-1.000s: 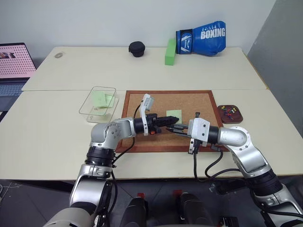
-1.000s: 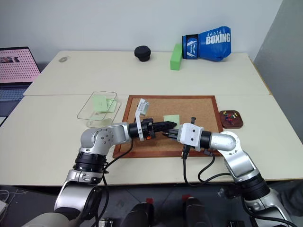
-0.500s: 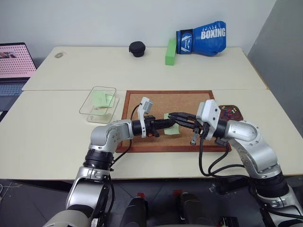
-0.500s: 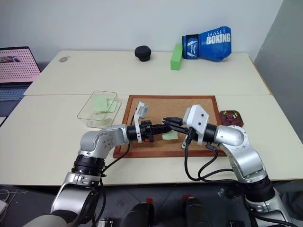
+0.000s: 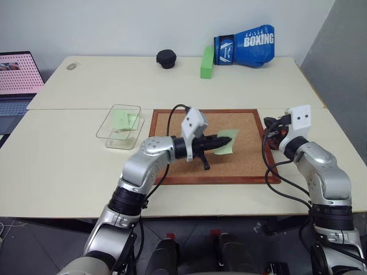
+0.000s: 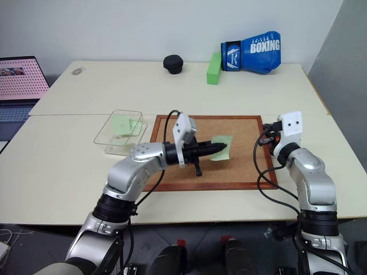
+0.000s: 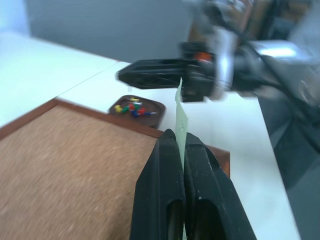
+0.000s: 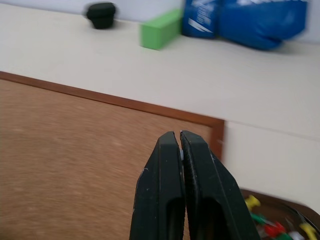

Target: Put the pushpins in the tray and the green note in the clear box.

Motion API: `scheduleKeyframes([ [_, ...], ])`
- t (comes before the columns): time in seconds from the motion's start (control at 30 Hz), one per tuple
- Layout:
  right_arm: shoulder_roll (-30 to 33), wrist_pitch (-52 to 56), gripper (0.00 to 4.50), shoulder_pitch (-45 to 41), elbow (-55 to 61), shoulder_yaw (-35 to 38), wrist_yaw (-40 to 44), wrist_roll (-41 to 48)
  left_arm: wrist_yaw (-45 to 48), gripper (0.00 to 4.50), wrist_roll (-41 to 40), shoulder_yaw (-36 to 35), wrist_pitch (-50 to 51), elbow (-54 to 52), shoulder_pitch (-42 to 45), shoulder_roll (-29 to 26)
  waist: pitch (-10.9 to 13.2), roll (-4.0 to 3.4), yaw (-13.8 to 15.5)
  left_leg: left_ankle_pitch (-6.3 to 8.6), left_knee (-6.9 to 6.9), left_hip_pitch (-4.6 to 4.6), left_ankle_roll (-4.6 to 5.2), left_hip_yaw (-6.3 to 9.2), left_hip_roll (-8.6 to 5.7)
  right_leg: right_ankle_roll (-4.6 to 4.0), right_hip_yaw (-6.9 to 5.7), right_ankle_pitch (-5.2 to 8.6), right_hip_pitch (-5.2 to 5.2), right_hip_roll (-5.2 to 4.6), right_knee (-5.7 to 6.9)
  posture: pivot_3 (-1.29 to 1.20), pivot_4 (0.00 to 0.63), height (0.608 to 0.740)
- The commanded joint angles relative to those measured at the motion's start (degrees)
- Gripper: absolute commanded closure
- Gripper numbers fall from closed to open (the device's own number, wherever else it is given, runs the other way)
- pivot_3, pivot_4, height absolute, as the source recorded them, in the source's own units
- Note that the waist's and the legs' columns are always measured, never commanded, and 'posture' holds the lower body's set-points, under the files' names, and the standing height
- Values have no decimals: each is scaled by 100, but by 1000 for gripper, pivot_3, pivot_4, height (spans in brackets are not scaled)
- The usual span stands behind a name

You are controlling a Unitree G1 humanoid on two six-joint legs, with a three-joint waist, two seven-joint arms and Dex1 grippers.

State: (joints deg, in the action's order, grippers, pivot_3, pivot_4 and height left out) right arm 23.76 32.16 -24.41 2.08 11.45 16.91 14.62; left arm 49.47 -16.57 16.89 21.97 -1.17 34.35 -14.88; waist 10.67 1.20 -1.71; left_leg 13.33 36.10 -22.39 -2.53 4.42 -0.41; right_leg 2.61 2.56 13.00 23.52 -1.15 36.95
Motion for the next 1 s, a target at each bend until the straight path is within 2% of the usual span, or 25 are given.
scheduleKeyframes([
  [0.03, 86, 12, 4500, -267, -357, 187, -195, -83, -91, 4461, 504, 286, -733, 279, 131, 156, 0, -1, -7, 0, 0, 0, 0, 0, 0, 0, 0, 0, 0, 0, 0, 0, 150, 740],
  [0.3, 71, -30, 4500, -663, -1289, 326, -556, -158, -177, 4461, 861, 324, -1189, 935, 490, 507, 0, -1, -13, 1, 0, -3, 2, -3, 1, 4, 1, -1, 2, 5, 0, 0, 150, 740],
  [0.37, 72, -113, 4012, -736, -1451, 369, -617, -165, -159, 4500, 881, 299, -1219, 985, 508, 543, 0, -1, -13, 0, 2, -4, 3, -3, 0, 5, 1, -1, 1, 4, 0, 0, 150, 740],
  [0.4, 84, -153, 3995, -750, -1504, 369, -619, -177, -150, 4500, 888, 288, -1220, 981, 501, 552, 0, -1, -13, 0, 1, -4, 3, -3, 0, 5, 1, -1, 1, 4, -1, 0, 150, 740],
  [0.43, 93, -181, 3719, -758, -1538, 366, -617, -185, -142, 4500, 894, 279, -1222, 978, 494, 558, 0, -1, -13, 1, 0, -4, 3, -2, 1, 5, 0, -1, 1, 4, -1, 0, 150, 740],
  [0.47, 82, -188, 3644, -762, -1571, 396, -645, -175, -131, 4500, 894, 269, -1220, 965, 475, 549, 0, -1, -14, 0, -1, -4, 2, -2, 1, 4, 0, -1, 1, 4, -1, 0, 150, 740],
  [0.5, 72, -192, 3306, -766, -1595, 419, -666, -168, -122, 4500, 894, 262, -1219, 958, 461, 542, 0, -1, -17, 1, -1, -4, 2, -1, 2, 4, 0, -1, 2, 5, -1, 0, 150, 740],
  [0.7, 94, -247, 2100, -736, -1638, 437, -665, -193, -85, 4500, 867, 225, -1169, 929, 426, 496, 0, -1, -19, 0, 1, -3, 3, -2, 1, 5, 1, -1, 1, 5, 3, 0, 150, 740],
  [0.87, 129, -287, 890, -702, -1614, 431, -668, -213, -106, 4500, 839, 189, -1114, 932, 453, 518, 0, -1, -19, 0, 1, -3, 3, -2, 1, 5, 0, -1, 2, 5, 2, 0, 150, 740],
  [0.93, 178, -316, 658, -615, -1455, 369, -534, -207, -138, 4500, 816, 152, -1061, 921, 447, 521, 0, -1, -19, 0, 1, -3, 3, -2, 1, 5, 1, -1, 1, 5, 2, 0, 150, 740],
  [0.97, 234, -344, 328, -525, -1322, 287, -392, -220, -170, 4500, 800, 118, -1022, 914, 438, 522, 0, -1, -16, 0, 1, -3, 3, -2, 1, 5, 1, -1, 1, 5, 3, 0, 150, 740],
  [1.0, 323, -402, 328, -413, -1184, 153, -232, -291, -210, 4500, 784, 70, -985, 932, 442, 523, -1, -2, -15, 0, 1, -3, 3, -1, 1, 5, 0, -1, 1, 5, 3, 0, 150, 740],
])
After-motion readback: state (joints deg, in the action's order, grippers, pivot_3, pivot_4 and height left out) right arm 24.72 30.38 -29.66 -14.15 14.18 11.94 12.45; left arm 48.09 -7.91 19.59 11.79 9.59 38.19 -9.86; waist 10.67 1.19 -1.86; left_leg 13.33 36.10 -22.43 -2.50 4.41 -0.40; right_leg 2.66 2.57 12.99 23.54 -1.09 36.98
